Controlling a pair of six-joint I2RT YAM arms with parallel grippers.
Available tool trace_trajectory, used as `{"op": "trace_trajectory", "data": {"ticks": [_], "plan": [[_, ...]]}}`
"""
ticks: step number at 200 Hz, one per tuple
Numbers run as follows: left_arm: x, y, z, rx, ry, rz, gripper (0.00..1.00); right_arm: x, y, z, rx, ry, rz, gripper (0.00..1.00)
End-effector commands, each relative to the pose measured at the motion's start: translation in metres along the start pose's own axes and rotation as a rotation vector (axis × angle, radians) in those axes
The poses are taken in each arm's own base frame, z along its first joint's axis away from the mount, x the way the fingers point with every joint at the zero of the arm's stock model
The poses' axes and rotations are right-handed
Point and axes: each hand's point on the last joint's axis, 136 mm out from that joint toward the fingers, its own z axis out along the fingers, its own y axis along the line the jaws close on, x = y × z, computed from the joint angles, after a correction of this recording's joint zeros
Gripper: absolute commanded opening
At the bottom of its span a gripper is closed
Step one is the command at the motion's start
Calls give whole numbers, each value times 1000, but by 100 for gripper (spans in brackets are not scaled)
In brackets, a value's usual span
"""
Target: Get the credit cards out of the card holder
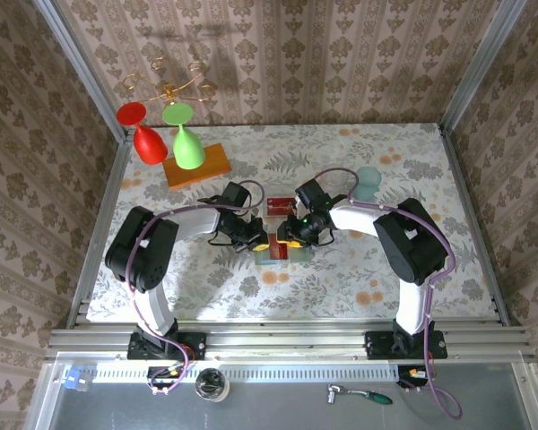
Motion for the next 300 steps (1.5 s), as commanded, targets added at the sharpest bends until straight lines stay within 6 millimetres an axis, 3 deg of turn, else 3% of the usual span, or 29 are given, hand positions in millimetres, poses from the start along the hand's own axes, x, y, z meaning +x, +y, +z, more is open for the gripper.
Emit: {"op": "trace_trajectory", "data": {"ticks": [1, 43, 215, 300], "plan": [[1, 5, 1, -28, 6, 6, 1, 2, -9, -5, 47, -7, 11, 40], [1, 5, 2, -28, 7, 5, 1, 4, -9, -3, 45, 4, 13, 41], [1, 5, 3, -27, 9, 3, 1, 9, -3, -1, 0, 29, 16, 22], [1, 6, 3, -31, 11, 2, 1, 12, -5, 1, -3, 43, 24, 30]]}}
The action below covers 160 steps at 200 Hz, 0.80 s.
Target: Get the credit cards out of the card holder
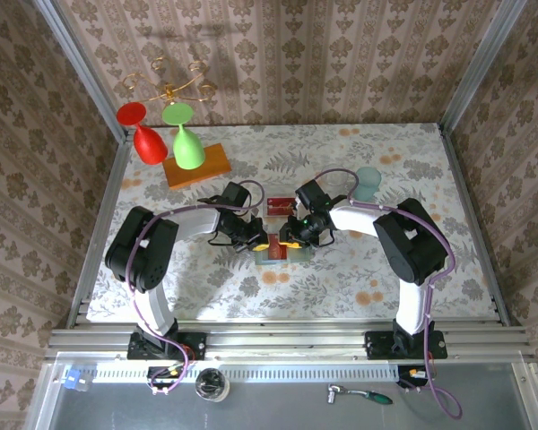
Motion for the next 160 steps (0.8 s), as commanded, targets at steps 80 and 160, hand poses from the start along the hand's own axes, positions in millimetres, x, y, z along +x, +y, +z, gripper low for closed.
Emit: {"op": "trace_trajectory", "data": {"ticks": [80, 160], "plan": [[1, 8, 6, -36, 19, -6, 1, 6, 5, 3, -61, 38, 44, 28], [2, 8, 6, -34, 21, -6, 1, 4, 4, -7, -55, -3, 36, 15]]}}
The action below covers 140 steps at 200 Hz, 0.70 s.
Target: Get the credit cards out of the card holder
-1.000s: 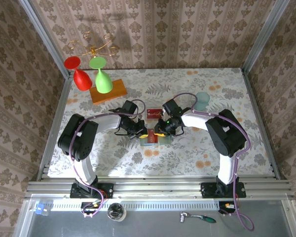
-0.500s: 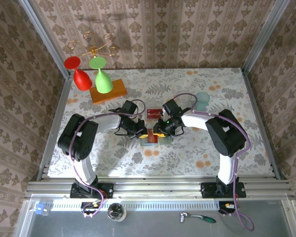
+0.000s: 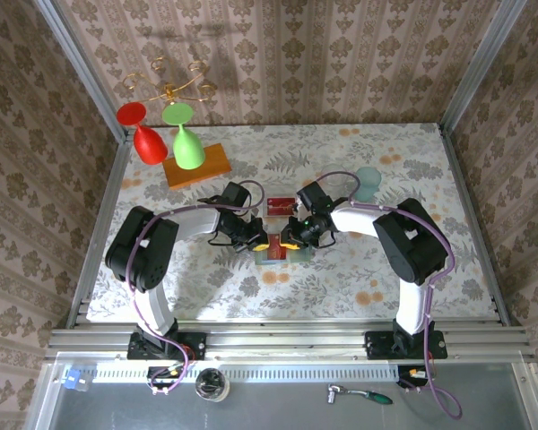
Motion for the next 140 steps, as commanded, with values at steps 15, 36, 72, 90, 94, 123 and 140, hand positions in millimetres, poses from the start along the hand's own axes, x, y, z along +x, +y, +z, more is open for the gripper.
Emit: {"op": "trace_trajectory", "data": {"ticks": [15, 36, 72, 90, 94, 123, 140], "plan": [[2, 8, 5, -35, 18, -6, 1, 0, 2, -11, -13, -21, 7, 13], [2, 8, 4, -34, 15, -4, 1, -3, -3, -17, 4, -35, 6, 12], [1, 7, 4, -33, 13, -4, 1, -6, -10, -28, 26, -57, 3, 11], [1, 7, 4, -32, 12, -4, 1, -9, -12, -35, 37, -69, -4, 10], [1, 7, 4, -32, 13, -4, 1, -9, -12, -36, 39, -71, -6, 10], [1, 6, 2, -31, 6, 2, 1, -10, -10, -42, 49, -80, -23, 7], [2, 4, 1, -22, 2, 5, 1, -11, -8, -44, 49, -84, -28, 6]]}}
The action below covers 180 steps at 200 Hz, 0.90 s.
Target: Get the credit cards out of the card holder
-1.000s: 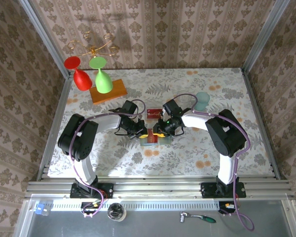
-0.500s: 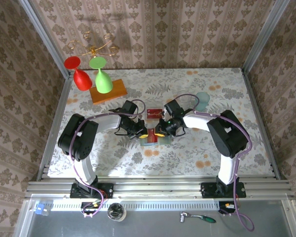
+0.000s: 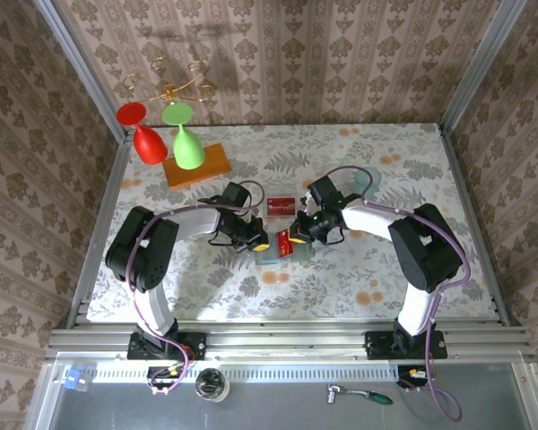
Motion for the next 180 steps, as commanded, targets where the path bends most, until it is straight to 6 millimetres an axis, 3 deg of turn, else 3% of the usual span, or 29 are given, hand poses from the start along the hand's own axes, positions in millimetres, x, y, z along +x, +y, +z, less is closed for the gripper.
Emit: {"op": "trace_trajectory", "data": {"ticks": [1, 96, 152, 180], "plan": [[2, 4, 1, -21, 3, 5, 1, -2, -5, -11, 51, -25, -15, 6], [-7, -24, -16, 76, -66, 51, 2, -14, 4, -42, 139, -74, -153, 0], [-12, -25, -25, 104, -110, 61, 3, -25, 14, -66, 233, -40, -477, 0], [-14, -23, -30, 115, -131, 62, 3, -39, 17, -69, 280, -39, -686, 0]]}}
